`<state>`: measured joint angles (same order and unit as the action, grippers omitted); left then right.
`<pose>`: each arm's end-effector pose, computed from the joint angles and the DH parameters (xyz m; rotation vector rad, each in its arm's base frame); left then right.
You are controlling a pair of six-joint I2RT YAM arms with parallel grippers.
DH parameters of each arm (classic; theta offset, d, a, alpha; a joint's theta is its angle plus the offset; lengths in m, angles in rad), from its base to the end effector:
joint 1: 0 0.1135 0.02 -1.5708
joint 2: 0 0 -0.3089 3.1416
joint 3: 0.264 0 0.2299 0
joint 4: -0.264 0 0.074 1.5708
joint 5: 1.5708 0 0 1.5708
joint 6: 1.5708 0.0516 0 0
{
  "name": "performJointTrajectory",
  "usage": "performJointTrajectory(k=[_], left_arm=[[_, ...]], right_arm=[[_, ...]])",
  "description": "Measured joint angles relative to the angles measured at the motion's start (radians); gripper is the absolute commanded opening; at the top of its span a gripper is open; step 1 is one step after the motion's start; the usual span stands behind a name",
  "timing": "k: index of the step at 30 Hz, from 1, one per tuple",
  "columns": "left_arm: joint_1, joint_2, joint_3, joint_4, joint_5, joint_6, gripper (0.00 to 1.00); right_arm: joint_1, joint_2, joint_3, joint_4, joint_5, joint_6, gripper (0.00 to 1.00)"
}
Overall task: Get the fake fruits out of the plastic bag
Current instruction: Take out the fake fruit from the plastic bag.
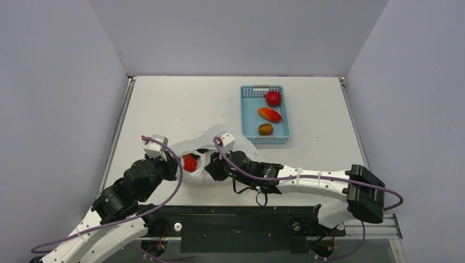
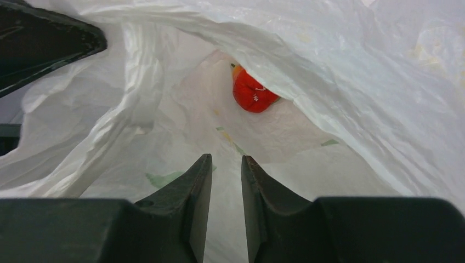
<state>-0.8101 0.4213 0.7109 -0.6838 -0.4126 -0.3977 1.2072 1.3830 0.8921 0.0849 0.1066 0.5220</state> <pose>0.0465 -0.0188 0.3141 0.1316 1.9467 -0.3991 0.1123 0.2798 0.3158 -0.6418 2.0212 0.9886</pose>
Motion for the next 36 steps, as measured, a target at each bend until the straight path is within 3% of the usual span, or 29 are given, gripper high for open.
performJointTrajectory(k=[5,7,13,16,18,32,36], left_arm=[[0.000,0.006,0.000,0.000,0.001,0.000,0.00],[0.000,0.013,0.000,0.000,0.001,0.000,0.00],[-0.001,0.023,0.000,0.000,0.001,0.001,0.00],[-0.005,0.021,0.000,0.000,0.001,0.001,0.00],[-0.010,0.016,0.000,0.000,0.001,0.001,0.00],[-0.013,0.047,-0.002,0.006,0.001,0.002,0.00],[-0.013,0.053,-0.002,0.006,0.001,0.002,0.00]], right_arm=[[0.000,0.127,0.000,0.113,0.040,0.032,0.25],[0.000,0.182,0.007,0.150,0.061,0.045,0.30],[-0.003,0.378,0.077,0.246,0.087,0.065,0.56],[-0.004,0.447,0.126,0.282,0.088,0.068,0.75],[-0.004,0.473,0.149,0.299,0.088,0.065,0.81],[0.000,0.724,0.351,0.344,0.150,0.040,0.84],[0.018,0.822,0.462,0.263,0.241,0.051,0.75]])
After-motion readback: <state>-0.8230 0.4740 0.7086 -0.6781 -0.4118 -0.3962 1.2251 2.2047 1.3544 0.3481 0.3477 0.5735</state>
